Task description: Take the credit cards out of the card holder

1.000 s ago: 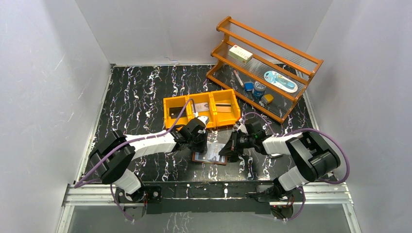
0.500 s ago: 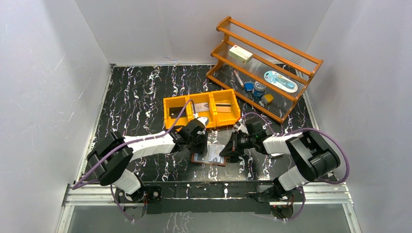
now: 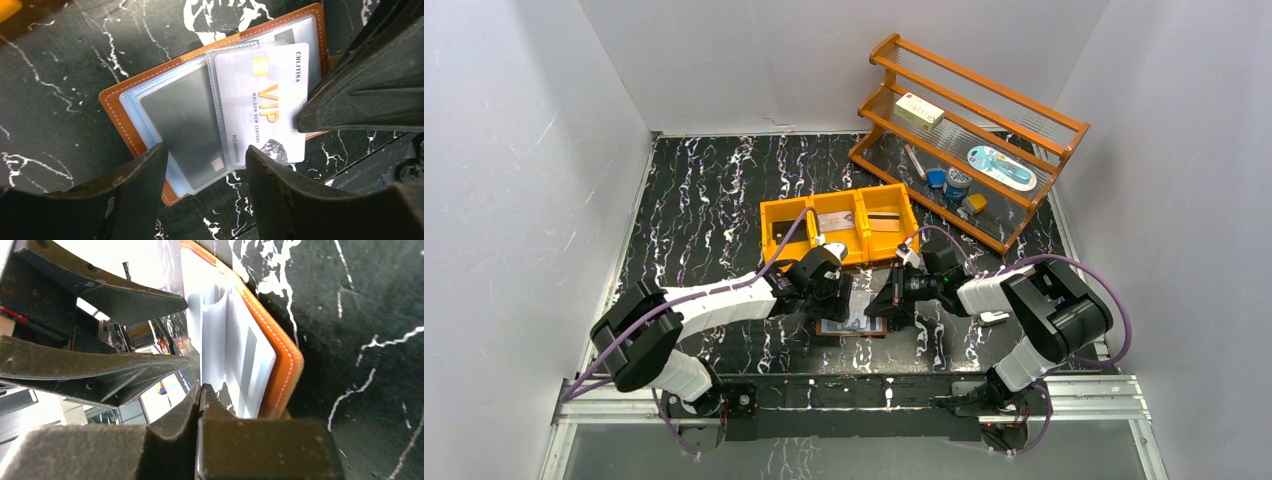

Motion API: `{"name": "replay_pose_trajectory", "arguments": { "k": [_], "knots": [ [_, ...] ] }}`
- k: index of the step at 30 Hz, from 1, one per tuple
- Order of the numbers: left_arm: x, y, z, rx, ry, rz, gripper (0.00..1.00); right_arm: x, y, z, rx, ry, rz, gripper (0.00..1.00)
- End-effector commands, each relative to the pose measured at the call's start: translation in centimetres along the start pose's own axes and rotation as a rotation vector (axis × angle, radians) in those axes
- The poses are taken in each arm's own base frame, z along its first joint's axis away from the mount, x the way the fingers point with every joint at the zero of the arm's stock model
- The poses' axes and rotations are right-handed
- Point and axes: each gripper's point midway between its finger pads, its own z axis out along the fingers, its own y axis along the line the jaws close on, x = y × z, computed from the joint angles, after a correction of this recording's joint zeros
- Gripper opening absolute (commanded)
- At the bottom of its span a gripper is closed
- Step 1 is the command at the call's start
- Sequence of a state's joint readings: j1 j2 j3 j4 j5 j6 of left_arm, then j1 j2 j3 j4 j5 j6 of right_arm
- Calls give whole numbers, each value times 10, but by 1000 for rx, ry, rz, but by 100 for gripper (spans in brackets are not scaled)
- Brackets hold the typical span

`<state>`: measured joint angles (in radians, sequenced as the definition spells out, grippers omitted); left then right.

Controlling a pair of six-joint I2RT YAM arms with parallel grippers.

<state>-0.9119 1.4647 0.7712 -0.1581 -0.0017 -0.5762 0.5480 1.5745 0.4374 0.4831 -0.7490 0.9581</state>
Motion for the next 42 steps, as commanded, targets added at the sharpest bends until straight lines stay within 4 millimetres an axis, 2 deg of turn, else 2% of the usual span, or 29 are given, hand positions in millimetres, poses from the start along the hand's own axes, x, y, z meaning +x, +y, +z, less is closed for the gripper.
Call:
{"name": "replay_pose_trajectory", "arguments": {
  "k": [1,4,8,13,20,25,29,32,36,42],
  "knots": [
    [5,18,-13,-75,-16,1,59,-2,21,5,-74,10,-57,7],
    [4,21,-16,-84,-33,-3,61,0,18,13,-31,29,-79,7],
    [2,14,-15,-43,-41,-3,61,3,11,22,3,49,-73,8],
    [10,18,-7,-59,0,31,61,5,2,30,25,80,-52,10],
    [25,39,1,-161,79,79,61,7,-11,29,88,83,-36,21],
    [32,45,2,-188,100,75,58,5,-6,28,63,58,-13,27],
    [34,47,2,-197,105,67,55,5,3,28,13,49,-4,27],
    [34,47,3,-197,107,64,53,6,8,28,-20,52,-4,21],
    [34,46,4,-199,110,65,50,9,6,28,-27,62,-10,7],
    [39,52,6,-227,124,60,47,14,1,21,-5,56,-26,0]
  ]
}}
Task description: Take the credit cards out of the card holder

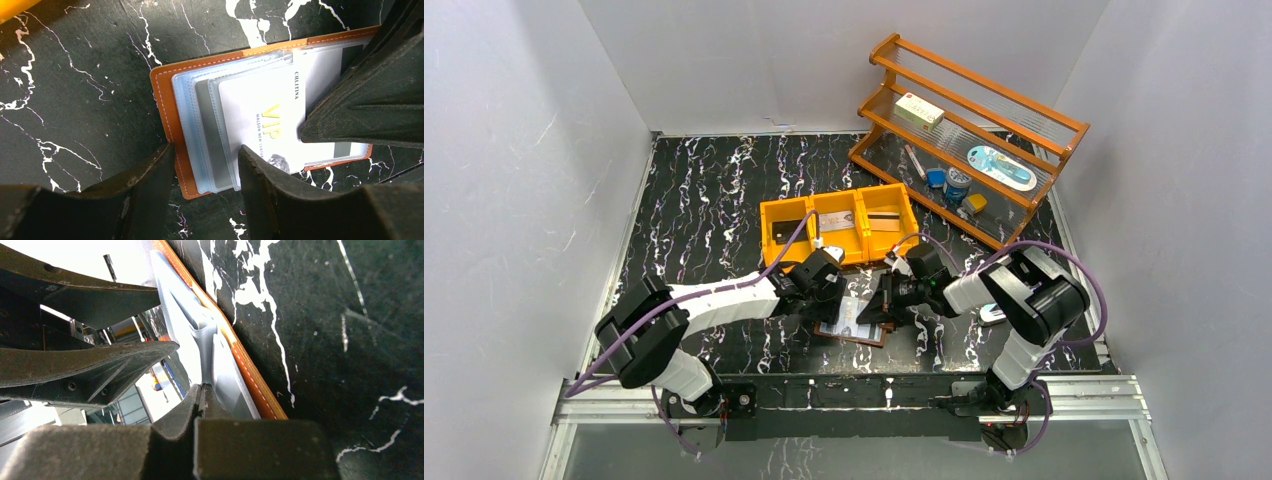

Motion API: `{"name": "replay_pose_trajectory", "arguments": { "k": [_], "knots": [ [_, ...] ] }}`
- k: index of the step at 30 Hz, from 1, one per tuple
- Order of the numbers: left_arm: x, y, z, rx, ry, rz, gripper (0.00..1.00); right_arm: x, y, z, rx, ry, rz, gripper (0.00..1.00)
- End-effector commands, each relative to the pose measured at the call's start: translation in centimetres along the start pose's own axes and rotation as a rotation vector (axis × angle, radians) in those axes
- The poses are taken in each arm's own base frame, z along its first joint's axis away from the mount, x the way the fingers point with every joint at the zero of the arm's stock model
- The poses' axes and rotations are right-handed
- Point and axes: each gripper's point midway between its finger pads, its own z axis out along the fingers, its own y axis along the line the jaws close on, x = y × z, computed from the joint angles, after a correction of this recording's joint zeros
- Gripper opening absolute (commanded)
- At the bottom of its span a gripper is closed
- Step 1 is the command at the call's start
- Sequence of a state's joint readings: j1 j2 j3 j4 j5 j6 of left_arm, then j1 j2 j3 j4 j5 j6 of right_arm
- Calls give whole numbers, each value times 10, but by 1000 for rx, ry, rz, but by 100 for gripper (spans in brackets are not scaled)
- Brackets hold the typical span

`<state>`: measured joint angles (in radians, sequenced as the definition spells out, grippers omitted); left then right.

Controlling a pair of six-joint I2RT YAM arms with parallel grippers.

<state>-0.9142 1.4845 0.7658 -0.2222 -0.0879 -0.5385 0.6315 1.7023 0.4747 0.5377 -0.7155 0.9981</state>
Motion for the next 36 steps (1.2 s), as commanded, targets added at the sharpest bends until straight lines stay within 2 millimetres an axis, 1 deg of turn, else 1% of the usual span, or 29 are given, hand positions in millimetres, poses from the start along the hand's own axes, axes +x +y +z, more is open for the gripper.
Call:
{"name": "replay_pose_trajectory", "arguments": {
  "k": [1,5,9,18,22,24,26,32,34,36],
  "knots": [
    [30,25,8,-112,98,20,46,3,10,-6,-39,-2,-54,0],
    [35,30,8,-136,109,25,45,3,4,-13,-19,-8,-55,0],
    [38,33,9,-147,112,25,44,2,4,-19,-18,-15,-56,0],
    [37,31,10,-147,110,30,42,2,1,-23,0,-23,-43,0],
    [37,32,9,-150,109,30,42,4,-7,-30,23,-36,-33,0],
    [37,30,8,-142,106,30,42,4,-6,-30,21,-39,-34,3],
    [35,28,7,-133,103,29,42,3,-1,-30,-3,-42,-30,7],
    [28,20,6,-110,92,37,42,-3,13,-18,-47,-56,-24,26],
    [27,18,6,-105,88,38,42,-4,12,-12,-38,-58,-14,29],
    [27,17,6,-101,87,36,42,-4,14,-7,-53,-60,-8,29]
  ]
}}
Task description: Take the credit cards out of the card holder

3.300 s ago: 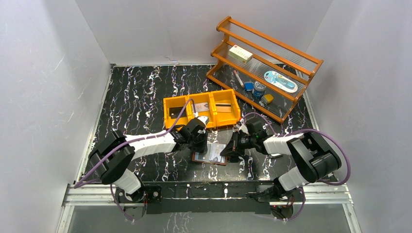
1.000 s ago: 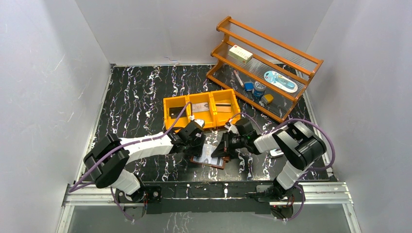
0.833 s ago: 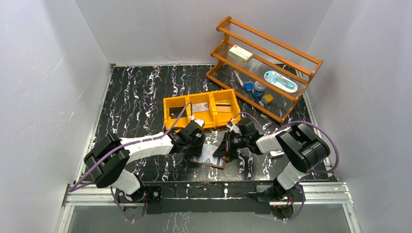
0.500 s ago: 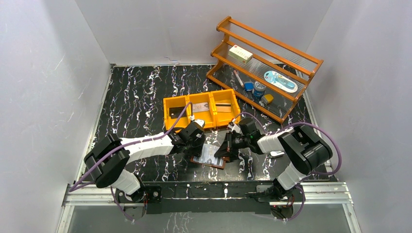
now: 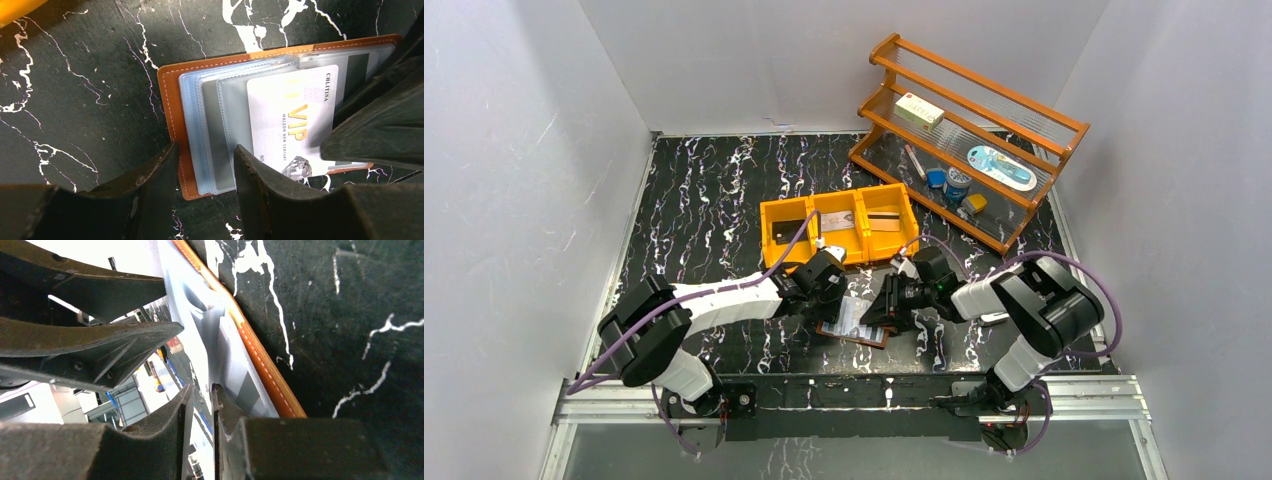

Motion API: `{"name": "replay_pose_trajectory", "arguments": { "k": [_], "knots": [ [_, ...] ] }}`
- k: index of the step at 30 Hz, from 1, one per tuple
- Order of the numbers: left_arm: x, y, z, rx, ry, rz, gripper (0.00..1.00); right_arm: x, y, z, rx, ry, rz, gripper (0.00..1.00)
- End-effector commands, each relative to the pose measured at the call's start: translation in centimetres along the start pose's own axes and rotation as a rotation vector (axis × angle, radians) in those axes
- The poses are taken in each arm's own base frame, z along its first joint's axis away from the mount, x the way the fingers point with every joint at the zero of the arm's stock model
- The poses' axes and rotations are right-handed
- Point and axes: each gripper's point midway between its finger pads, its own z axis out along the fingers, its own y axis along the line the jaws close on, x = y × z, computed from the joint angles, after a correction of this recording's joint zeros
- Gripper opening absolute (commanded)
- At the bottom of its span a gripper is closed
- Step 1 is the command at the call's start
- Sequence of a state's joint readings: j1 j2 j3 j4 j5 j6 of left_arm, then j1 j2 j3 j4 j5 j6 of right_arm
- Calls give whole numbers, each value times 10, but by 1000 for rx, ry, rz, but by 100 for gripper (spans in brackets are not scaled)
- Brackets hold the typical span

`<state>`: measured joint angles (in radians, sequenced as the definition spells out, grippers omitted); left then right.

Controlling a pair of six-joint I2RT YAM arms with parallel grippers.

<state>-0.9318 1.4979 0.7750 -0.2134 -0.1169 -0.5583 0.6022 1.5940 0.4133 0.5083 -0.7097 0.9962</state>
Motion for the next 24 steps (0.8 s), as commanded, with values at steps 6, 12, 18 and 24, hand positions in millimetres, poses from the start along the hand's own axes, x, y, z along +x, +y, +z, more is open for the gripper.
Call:
{"name": "replay_pose_trajectory", "arguments": {
  "k": [6,12,18,24],
  "knots": [
    [32,20,4,-86,106,39,42,-10,10,16,-49,-61,20,20],
    [34,23,3,-95,103,36,42,-5,2,11,-2,-66,9,7],
    [33,23,3,-99,100,37,41,-2,-5,2,14,-76,15,4],
    [30,22,0,-96,91,34,41,-6,-2,-5,23,-101,11,2]
  ]
}}
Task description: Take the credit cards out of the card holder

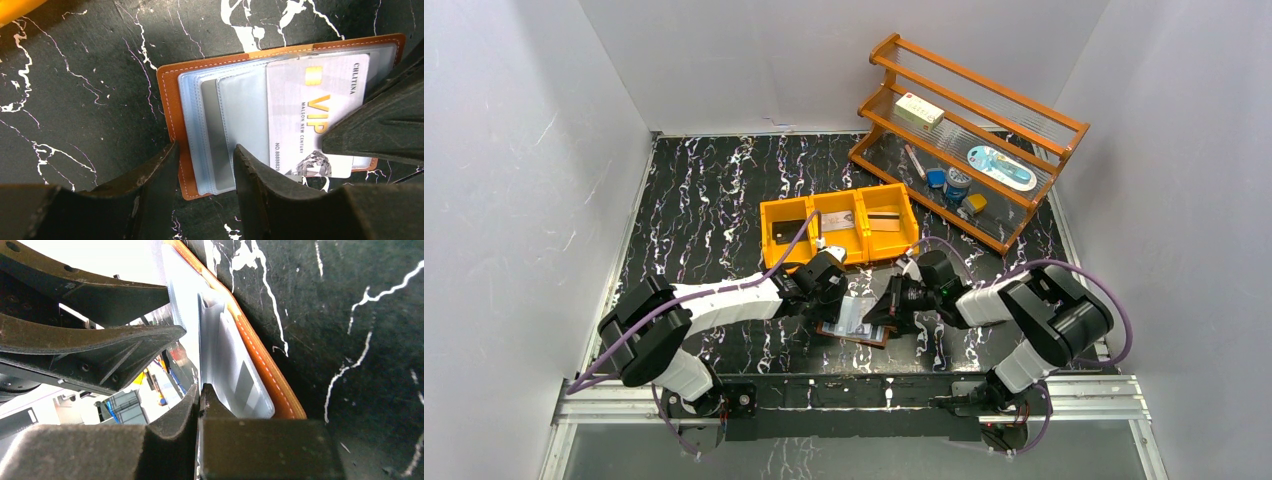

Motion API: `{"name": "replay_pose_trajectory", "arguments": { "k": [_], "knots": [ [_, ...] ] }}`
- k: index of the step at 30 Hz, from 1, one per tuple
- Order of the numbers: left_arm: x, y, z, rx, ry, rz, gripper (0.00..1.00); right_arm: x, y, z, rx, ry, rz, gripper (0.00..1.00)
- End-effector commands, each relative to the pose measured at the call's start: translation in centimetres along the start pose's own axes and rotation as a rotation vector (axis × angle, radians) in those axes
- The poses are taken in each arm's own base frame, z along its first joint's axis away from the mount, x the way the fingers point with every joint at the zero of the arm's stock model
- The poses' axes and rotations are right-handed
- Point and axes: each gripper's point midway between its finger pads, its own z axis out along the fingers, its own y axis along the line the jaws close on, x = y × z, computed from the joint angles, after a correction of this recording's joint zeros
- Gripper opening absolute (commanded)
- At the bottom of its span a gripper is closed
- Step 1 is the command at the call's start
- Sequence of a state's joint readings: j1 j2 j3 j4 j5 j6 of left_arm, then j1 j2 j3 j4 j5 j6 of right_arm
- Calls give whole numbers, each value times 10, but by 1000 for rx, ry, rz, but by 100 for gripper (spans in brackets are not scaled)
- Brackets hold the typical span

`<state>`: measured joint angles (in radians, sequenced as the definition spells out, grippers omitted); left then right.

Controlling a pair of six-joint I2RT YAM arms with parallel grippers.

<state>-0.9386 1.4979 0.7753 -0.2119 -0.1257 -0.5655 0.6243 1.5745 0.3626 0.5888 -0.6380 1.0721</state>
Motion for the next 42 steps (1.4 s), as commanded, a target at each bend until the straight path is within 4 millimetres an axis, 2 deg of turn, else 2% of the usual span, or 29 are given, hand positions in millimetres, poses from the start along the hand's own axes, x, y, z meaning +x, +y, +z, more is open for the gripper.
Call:
{"name": "replay_pose_trajectory", "arguments": {
  "k": [1,4,12,18,23,27,31,35,39,42],
  "knots": [
    [29,23,-1,-92,93,36,41,-6,-2,-9,33,-48,-20,1],
    [25,22,-6,-91,81,35,41,-13,-6,-16,96,-81,-26,1],
    [0,18,-27,-85,-10,10,46,-30,15,-43,178,-174,-105,1],
    [-16,30,-45,-149,-84,-14,56,-46,44,-62,177,-271,-202,0],
    [-20,49,-57,-210,-110,-36,65,-61,63,-69,173,-314,-326,0],
    [-28,64,-67,-189,-135,-101,74,-77,80,-70,182,-331,-398,0],
    [-40,81,-83,-150,-184,-175,86,-103,99,-71,222,-376,-474,0],
    [-45,107,-95,-158,-167,-274,90,-131,115,-68,288,-412,-579,0],
    [-51,116,-107,-193,-194,-265,92,-159,127,-53,360,-428,-710,0],
    [-48,123,-107,-220,-217,-240,94,-173,133,-32,419,-382,-833,0]
  ]
}}
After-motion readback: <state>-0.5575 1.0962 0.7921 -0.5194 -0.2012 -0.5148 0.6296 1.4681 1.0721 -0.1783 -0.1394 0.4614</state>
